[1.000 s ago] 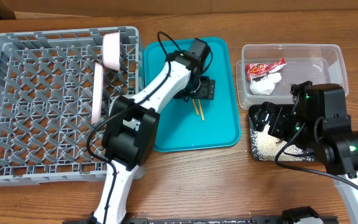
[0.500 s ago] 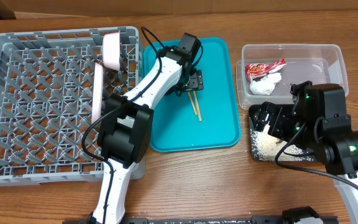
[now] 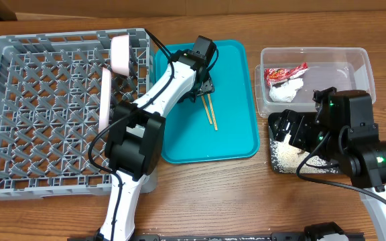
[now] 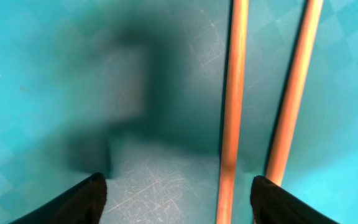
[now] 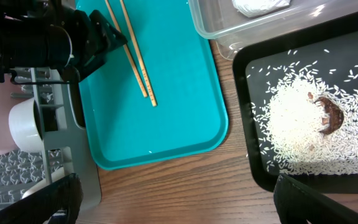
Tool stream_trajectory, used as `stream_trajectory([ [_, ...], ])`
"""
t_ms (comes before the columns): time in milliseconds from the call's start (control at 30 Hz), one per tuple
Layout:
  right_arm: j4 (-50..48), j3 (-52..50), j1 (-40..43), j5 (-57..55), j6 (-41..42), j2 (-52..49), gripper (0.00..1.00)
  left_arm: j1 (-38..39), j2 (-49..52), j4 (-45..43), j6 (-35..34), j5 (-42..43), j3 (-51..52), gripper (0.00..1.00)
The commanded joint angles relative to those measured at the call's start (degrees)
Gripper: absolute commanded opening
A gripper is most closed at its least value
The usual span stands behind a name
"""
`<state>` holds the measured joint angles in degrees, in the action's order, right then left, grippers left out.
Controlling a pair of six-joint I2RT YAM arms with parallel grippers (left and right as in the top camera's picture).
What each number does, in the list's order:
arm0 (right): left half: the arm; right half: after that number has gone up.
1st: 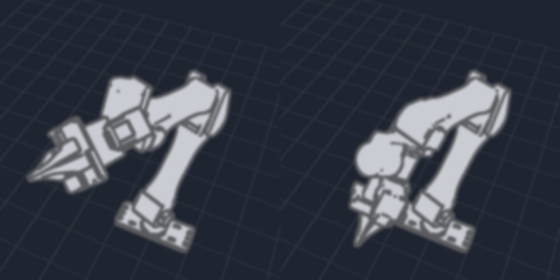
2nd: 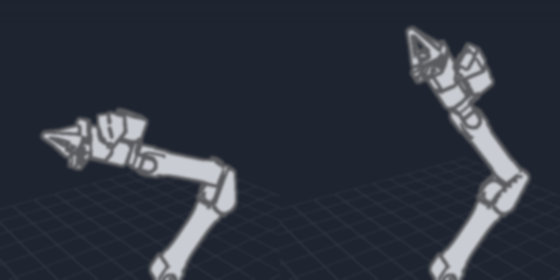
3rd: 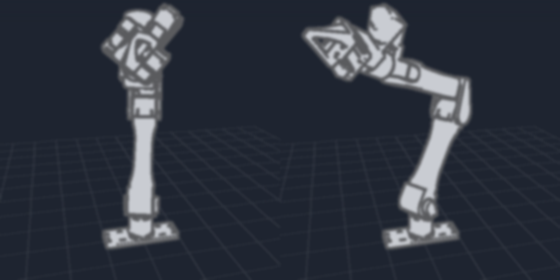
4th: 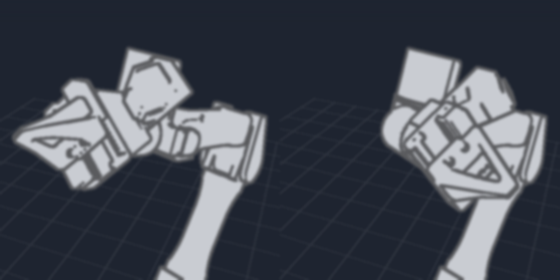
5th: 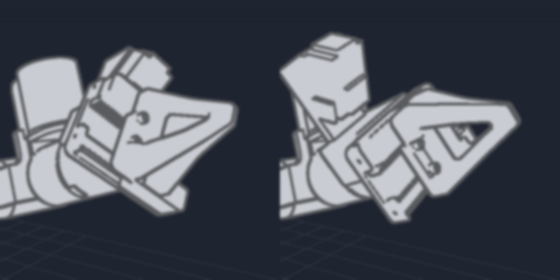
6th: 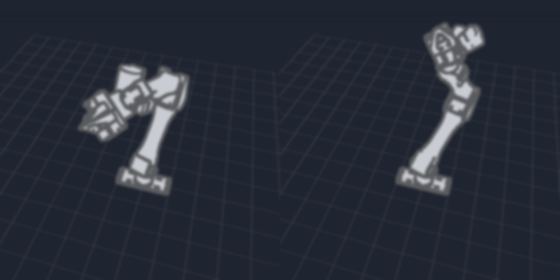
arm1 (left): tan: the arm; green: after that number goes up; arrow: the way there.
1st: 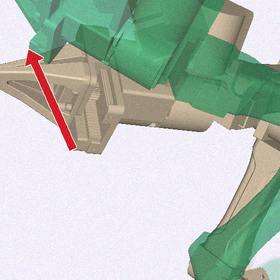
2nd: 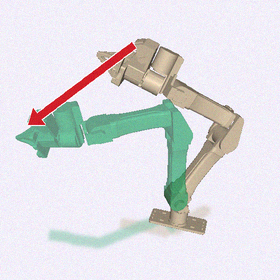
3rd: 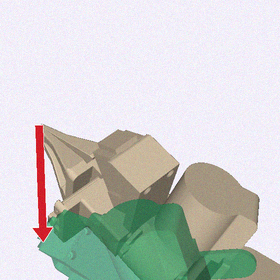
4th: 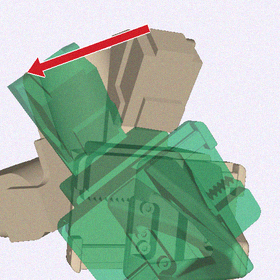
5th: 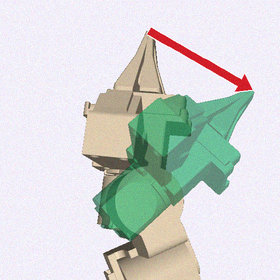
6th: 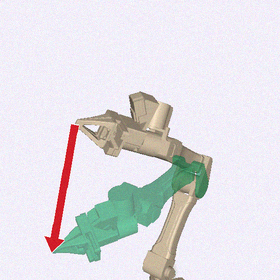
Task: Sort waste into correct bins and load items into the dishwasher
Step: 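Carry one chopstick with the left gripper into the dish rack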
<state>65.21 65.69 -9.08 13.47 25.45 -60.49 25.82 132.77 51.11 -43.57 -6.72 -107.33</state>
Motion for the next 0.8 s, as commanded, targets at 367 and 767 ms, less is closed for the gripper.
stream_trajectory([
  [367,-0.3,1.1,0.2,-0.4,-0.2,0.2,1.00,0.0,1.1,-0.8,-1.8,-1.4,2.5,0.35],
  [767,-0.3,1.1,0.2,-0.4,-0.2,0.2,1.00,0.2,1.0,-2.4,-0.4,-1.0,4.3,0.04],
])
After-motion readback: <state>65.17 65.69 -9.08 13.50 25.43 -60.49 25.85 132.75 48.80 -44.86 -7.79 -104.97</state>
